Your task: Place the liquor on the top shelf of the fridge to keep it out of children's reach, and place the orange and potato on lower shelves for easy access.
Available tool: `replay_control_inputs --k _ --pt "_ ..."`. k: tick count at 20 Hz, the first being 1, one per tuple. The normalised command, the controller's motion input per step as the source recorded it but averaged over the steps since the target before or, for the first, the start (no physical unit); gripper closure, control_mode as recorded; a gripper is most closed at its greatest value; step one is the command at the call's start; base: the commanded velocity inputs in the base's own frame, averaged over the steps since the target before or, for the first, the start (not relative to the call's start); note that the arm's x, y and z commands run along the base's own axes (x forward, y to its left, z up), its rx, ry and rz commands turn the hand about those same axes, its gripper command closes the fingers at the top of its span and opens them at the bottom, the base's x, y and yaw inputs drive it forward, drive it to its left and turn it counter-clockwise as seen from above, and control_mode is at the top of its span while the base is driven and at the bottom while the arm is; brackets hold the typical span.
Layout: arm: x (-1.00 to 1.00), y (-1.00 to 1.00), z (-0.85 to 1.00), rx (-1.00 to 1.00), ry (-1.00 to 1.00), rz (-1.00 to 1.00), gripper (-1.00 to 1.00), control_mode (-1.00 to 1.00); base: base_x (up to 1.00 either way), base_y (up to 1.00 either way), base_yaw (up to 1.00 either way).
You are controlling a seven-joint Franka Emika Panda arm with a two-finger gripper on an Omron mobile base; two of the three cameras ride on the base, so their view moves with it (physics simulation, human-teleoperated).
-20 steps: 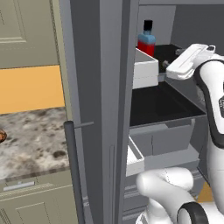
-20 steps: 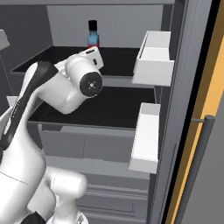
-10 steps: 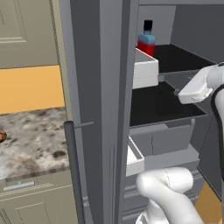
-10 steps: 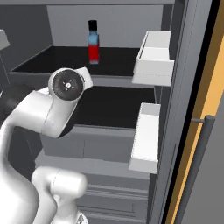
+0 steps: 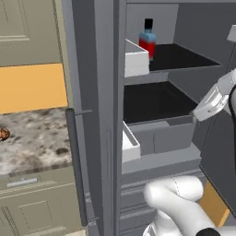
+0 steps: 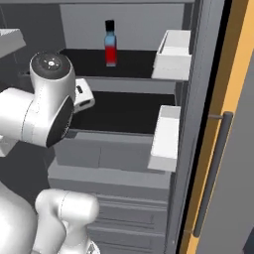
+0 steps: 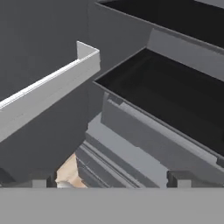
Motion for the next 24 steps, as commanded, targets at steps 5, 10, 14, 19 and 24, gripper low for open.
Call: replay_control_inputs --k 5,10,14,19,24 --pt "0.00 0.00 0.00 0.00 0.00 0.00 -1.00 1.00 -1.00 0.00 0.09" --pt "0.00 0.00 0.00 0.00 0.00 0.00 -1.00 1.00 -1.00 0.25 0.35" --pt "0.00 0.00 0.00 0.00 0.00 0.00 -1.00 1.00 -0.80 0.81 0.55" --pt "0.00 0.00 0.00 0.00 0.00 0.00 -1.00 1.00 -0.22 1.00 0.54" --pt "0.00 0.00 0.00 0.00 0.00 0.00 -1.00 1.00 0.12 1.00 0.26"
